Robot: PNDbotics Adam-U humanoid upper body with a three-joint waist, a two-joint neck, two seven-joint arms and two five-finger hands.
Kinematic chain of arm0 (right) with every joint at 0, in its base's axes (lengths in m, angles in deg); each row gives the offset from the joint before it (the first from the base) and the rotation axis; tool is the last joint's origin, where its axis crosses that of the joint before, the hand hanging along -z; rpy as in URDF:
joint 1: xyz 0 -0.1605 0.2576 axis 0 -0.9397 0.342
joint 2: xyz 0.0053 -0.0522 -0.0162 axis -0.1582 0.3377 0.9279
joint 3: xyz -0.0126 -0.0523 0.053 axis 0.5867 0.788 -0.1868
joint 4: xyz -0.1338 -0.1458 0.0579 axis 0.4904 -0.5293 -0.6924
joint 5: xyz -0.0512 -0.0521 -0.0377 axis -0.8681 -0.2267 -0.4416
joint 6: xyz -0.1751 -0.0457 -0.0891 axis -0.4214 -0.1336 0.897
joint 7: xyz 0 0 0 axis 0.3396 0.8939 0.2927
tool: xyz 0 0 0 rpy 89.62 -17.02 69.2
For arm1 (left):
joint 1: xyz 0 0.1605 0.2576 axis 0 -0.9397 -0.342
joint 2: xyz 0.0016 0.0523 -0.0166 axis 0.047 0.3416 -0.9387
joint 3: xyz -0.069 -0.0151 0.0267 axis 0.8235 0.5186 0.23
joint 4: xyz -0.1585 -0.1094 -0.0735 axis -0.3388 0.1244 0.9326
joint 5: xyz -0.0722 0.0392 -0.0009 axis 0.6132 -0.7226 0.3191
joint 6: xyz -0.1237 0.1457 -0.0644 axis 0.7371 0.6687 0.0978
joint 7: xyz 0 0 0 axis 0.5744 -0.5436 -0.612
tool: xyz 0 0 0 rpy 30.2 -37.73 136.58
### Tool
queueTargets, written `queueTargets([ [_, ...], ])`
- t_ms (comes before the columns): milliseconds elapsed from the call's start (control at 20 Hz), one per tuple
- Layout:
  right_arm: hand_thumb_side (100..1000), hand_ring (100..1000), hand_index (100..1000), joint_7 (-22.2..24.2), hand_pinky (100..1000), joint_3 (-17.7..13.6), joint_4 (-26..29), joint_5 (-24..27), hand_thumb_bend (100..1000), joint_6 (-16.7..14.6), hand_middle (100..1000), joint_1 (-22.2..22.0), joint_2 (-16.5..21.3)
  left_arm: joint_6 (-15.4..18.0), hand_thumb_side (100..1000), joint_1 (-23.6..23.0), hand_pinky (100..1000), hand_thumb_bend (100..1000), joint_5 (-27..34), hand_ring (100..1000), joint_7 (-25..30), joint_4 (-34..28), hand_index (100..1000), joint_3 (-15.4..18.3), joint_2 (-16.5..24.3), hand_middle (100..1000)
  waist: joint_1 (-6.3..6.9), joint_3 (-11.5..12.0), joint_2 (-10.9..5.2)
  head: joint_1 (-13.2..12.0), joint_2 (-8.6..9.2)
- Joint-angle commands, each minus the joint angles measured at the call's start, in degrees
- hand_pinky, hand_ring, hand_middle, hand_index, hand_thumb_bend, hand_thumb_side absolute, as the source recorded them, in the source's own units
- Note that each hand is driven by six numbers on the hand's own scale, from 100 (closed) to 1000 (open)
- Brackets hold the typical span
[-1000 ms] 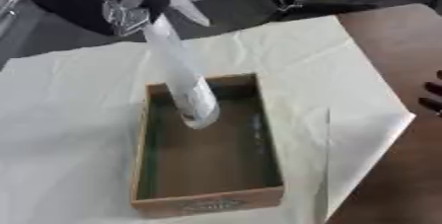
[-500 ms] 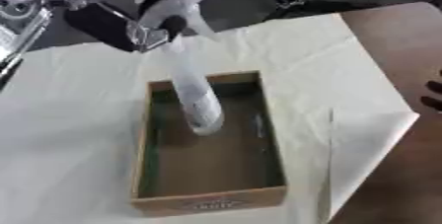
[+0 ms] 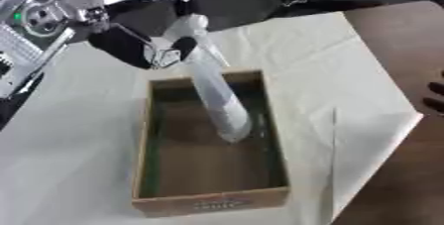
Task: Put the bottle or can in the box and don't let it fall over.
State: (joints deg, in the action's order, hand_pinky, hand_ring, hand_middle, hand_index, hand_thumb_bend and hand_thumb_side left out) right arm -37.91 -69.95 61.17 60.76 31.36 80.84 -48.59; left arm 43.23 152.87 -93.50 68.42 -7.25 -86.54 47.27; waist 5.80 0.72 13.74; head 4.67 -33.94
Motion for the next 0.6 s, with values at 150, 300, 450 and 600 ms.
queueTargets([
  [150, 826, 816, 740, 0.26, 766, -0.2, 0.68, 0.02, 100, -0.4, 824, 0.33, 0.88, 0.04, 470, 0.94, 872, 100, 0.17, 765, 0.39, -1.39, 775, 1.87, 1.4, 732, -0.57, 0.13, -0.76, -0.32, 0.15],
  [300, 828, 815, 740, 0.24, 766, -0.22, 0.68, 0.11, 100, -0.41, 824, 0.25, 0.79, -0.39, 576, 0.82, 885, 100, 1.05, 779, 0.0, -1.84, 783, 2.68, 1.7, 746, -0.66, 0.09, -0.83, -0.48, 0.26],
  [450, 830, 815, 740, 0.15, 766, -0.21, 0.68, 0.13, 100, -0.27, 825, 0.18, 0.67, -0.74, 645, 0.69, 891, 100, 1.92, 790, -0.25, -2.43, 789, 3.14, 2.03, 755, -0.73, 0.09, -0.88, -0.49, 0.22],
  [600, 831, 815, 740, 0.04, 766, -0.22, 0.68, 0.08, 100, -0.09, 825, 0.11, 0.58, -1.27, 641, 0.55, 893, 100, 3.09, 791, -0.79, -3.05, 789, 3.91, 2.18, 755, -0.75, 0.15, -0.91, -0.49, 0.2],
])
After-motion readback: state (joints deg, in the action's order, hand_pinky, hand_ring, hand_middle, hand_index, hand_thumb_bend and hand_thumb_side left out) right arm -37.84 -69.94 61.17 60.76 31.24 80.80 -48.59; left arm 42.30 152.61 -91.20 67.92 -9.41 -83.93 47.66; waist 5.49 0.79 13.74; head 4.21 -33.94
